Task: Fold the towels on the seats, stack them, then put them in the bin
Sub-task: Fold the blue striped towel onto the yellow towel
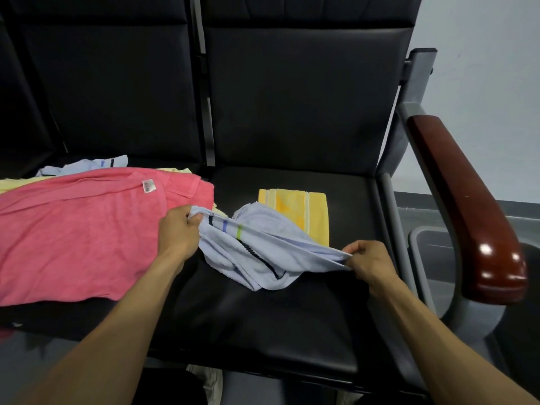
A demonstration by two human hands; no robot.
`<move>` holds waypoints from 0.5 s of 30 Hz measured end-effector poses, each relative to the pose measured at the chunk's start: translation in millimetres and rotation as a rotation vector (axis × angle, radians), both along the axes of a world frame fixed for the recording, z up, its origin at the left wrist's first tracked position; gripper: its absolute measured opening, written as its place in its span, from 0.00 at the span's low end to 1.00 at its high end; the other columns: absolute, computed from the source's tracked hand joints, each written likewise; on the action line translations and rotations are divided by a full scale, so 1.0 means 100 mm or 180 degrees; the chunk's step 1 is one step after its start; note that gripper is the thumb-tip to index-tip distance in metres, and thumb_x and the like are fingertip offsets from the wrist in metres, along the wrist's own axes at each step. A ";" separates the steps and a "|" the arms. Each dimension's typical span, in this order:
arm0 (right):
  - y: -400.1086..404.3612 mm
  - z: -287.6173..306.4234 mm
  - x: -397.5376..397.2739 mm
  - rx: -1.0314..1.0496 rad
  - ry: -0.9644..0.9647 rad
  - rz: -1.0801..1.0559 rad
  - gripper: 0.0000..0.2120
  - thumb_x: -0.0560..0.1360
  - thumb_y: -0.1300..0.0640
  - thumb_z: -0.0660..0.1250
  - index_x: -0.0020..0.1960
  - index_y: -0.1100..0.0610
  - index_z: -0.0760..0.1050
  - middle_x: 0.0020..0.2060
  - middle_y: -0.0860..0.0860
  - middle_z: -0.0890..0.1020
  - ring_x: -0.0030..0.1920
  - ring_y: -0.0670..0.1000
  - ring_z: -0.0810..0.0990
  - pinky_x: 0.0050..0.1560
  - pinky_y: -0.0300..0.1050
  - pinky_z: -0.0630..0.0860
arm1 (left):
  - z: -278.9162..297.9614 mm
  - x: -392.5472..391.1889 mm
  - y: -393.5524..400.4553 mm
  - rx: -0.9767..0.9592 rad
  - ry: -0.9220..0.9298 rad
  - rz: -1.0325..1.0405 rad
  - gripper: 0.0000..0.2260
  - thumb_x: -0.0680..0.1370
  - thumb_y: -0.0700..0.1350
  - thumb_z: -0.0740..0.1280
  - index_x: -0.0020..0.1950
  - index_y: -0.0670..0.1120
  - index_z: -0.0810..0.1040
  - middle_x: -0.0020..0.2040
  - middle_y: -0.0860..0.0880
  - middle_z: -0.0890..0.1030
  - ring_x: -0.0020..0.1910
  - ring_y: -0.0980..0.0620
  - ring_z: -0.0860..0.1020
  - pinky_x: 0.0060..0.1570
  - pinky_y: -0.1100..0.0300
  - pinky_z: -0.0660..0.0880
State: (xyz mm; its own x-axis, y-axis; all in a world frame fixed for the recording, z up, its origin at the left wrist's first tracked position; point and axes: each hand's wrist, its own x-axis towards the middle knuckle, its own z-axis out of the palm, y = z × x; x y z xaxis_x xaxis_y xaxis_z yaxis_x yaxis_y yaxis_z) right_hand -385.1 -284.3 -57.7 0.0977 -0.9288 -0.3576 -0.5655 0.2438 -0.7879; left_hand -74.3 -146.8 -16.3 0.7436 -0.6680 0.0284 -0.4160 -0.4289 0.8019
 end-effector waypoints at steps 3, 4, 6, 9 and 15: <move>0.00 0.05 0.03 -0.0010 -0.0236 0.0075 0.11 0.71 0.71 0.64 0.35 0.58 0.76 0.29 0.54 0.77 0.31 0.51 0.74 0.29 0.41 0.69 | -0.01 0.01 -0.01 -0.0061 0.0020 0.0021 0.11 0.84 0.39 0.62 0.48 0.48 0.82 0.41 0.44 0.83 0.39 0.45 0.79 0.41 0.50 0.78; 0.00 0.07 0.04 0.0039 -0.0442 0.0088 0.11 0.71 0.72 0.63 0.35 0.59 0.75 0.30 0.55 0.77 0.32 0.52 0.74 0.31 0.43 0.71 | -0.01 0.02 -0.01 -0.0086 0.0023 0.0035 0.11 0.84 0.39 0.62 0.48 0.48 0.82 0.41 0.45 0.83 0.38 0.47 0.78 0.39 0.53 0.76; 0.00 0.11 0.05 0.0063 -0.0858 -0.0001 0.13 0.71 0.75 0.60 0.35 0.59 0.73 0.32 0.56 0.77 0.34 0.53 0.74 0.33 0.45 0.72 | -0.01 0.03 0.00 -0.0118 0.0057 0.0074 0.11 0.83 0.39 0.62 0.47 0.47 0.81 0.40 0.46 0.82 0.37 0.49 0.77 0.37 0.57 0.74; 0.01 0.18 0.08 -0.0120 -0.1348 -0.0169 0.17 0.69 0.79 0.56 0.36 0.58 0.70 0.40 0.56 0.82 0.38 0.53 0.80 0.33 0.43 0.74 | -0.04 0.07 0.00 -0.0112 0.0191 0.0146 0.11 0.83 0.38 0.62 0.44 0.43 0.81 0.37 0.46 0.79 0.35 0.49 0.74 0.36 0.57 0.70; -0.03 0.10 0.06 -0.0076 -0.0884 -0.0351 0.20 0.68 0.78 0.53 0.36 0.57 0.75 0.43 0.60 0.83 0.47 0.59 0.82 0.48 0.52 0.80 | -0.05 0.13 0.01 -0.0307 0.0183 0.0360 0.09 0.82 0.37 0.63 0.44 0.35 0.79 0.35 0.43 0.74 0.35 0.48 0.70 0.36 0.54 0.67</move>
